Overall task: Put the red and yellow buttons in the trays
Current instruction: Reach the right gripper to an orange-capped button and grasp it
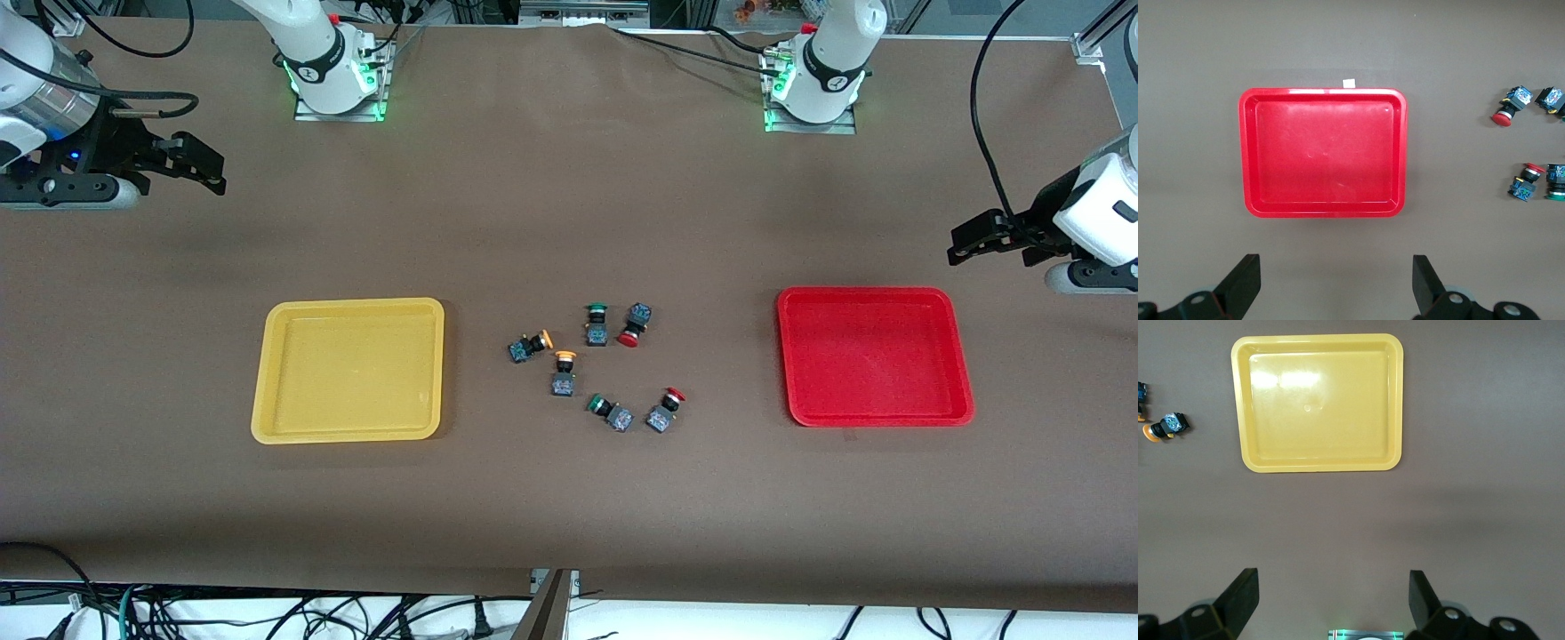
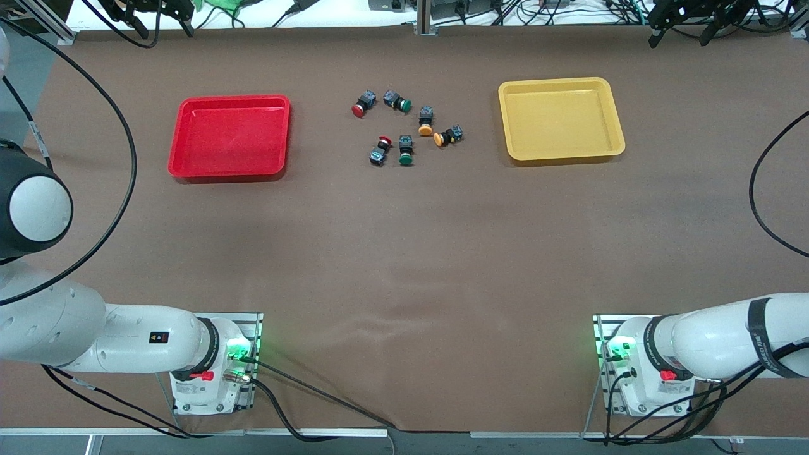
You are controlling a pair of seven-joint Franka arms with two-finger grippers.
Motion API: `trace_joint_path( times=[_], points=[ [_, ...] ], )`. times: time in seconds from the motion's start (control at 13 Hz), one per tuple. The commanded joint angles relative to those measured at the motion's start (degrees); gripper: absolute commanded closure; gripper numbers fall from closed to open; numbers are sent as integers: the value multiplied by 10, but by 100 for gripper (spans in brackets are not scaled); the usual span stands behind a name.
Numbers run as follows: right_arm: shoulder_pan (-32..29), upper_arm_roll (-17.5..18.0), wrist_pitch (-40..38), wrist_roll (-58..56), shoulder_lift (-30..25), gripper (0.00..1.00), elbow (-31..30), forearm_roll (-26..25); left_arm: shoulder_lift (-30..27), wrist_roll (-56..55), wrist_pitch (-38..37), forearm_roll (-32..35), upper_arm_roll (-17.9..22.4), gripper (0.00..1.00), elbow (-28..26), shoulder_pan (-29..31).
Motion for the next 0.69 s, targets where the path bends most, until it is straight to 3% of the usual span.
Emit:
trace_joint_path(
  times=[0.0,0.62],
  points=[
    [-13,11,-4,-11,9,1,17,-7,8,-3,-11,-15,1,0,19,-2],
    [-14,10,-9,-90,11,0,17,-4,8,-3,-11,-15,1,0,19,-1]
  ],
)
